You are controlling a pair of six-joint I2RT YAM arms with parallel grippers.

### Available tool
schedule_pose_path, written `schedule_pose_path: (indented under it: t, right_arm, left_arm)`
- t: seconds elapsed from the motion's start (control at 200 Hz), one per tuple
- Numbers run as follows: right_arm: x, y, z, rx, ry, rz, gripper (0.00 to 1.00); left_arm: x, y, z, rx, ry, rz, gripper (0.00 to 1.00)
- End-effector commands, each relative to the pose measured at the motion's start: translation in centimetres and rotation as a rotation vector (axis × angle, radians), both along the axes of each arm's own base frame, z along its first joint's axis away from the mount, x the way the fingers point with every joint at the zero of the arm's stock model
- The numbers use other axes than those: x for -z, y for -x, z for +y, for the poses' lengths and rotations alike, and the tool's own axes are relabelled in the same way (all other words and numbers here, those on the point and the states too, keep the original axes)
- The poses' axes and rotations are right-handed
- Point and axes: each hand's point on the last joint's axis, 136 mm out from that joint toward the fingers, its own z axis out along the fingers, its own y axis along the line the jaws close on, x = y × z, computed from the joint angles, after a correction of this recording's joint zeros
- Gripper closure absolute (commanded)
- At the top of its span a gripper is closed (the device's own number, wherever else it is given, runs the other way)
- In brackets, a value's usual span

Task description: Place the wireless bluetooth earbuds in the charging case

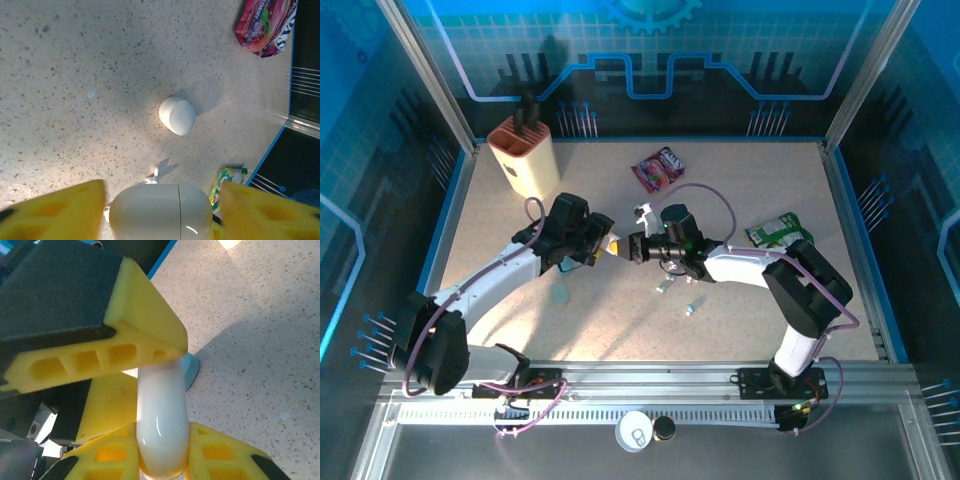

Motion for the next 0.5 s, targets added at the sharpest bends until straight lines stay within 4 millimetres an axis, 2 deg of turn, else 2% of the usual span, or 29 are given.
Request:
schedule_pose_path:
  t: [0.0,0.055,0.145,0.28,0.345,0.495]
  right_arm:
    - [-2.7,-0.4,-1.1,-0.003,-0.02,-0.101,0.87]
    - [-3.3,-0.6,-1.8,-0.001,-0.02,-0.127,0.87]
    - [-2.8,-0.6,-3.8,0.012,0.007,-0.139,0.87]
    - [-3.8,-0.6,-6.5,0.002,0.032,-0.194,0.87]
    - [-4.3,-0.6,-7.8,-0.001,0.059,-0.227,0.87]
    - [-5.3,-0.4,-10.6,-0.03,0.12,-0.282,0.87]
  left_arm:
    - [-1.1,0.1,0.5,0.025,-0.039,-0.068,0.09]
    - [-2.0,-0.4,0.7,0.055,-0.081,-0.142,0.01]
    - [-3.5,-1.4,0.9,0.13,-0.162,-0.307,0.01]
    - [-6.2,-2.5,0.6,0.284,-0.317,-0.562,0.01]
    - [-6.9,-2.8,0.4,0.363,-0.404,-0.647,0.01]
    - [-8.3,-2.9,-1.6,0.564,-0.529,-0.904,0.01]
